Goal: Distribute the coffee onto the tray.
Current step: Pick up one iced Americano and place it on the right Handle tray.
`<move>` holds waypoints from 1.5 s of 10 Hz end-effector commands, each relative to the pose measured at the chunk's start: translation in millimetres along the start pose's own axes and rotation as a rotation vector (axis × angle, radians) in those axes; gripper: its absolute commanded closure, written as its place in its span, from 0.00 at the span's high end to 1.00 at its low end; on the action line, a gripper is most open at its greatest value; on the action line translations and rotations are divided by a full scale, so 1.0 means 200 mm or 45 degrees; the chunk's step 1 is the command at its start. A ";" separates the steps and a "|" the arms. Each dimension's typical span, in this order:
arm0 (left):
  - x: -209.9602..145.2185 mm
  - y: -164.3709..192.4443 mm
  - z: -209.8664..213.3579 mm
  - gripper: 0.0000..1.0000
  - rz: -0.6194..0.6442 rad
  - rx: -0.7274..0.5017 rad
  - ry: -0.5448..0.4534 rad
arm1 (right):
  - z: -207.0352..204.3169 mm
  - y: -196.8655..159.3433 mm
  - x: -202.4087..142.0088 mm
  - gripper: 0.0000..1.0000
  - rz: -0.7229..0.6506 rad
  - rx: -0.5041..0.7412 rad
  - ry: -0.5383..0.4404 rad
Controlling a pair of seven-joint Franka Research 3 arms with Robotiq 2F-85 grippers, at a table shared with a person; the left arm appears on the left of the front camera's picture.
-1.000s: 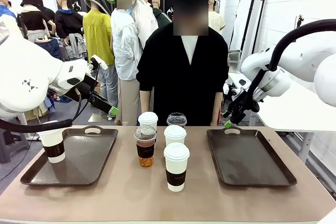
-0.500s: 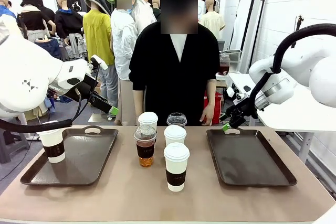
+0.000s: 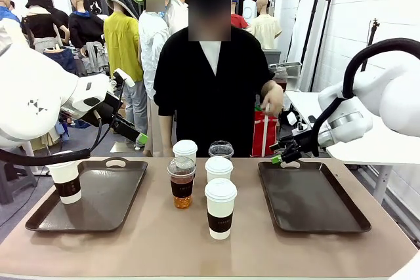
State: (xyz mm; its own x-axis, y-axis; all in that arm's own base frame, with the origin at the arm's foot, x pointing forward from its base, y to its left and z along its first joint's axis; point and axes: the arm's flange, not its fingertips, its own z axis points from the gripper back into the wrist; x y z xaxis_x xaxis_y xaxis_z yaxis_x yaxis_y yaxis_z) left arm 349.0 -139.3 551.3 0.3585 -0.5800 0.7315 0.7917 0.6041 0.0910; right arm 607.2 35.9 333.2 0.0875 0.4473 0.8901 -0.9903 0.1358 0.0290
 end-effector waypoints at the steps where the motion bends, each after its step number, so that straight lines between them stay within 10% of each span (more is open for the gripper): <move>1: 0.00 0.00 0.00 1.00 0.005 -0.003 -0.004 | -0.02 -0.02 -0.08 1.00 -0.007 0.016 -0.114; 10: 0.00 0.00 0.00 1.00 0.005 -0.003 -0.004 | -0.46 -0.09 -0.07 1.00 -0.061 0.051 -0.246; 15: 0.00 0.00 0.00 1.00 0.005 -0.003 -0.004 | -0.32 -0.07 -0.08 1.00 -0.057 0.003 -0.254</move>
State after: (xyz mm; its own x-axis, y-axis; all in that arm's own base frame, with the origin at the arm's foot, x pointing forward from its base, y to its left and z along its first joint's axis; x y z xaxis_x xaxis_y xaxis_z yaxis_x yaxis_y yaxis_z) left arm 349.0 -139.3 551.3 0.3585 -0.5801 0.7314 0.7917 0.6041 0.0911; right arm 630.7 90.7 285.9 0.1268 0.2721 0.9539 -0.9869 0.1315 0.0937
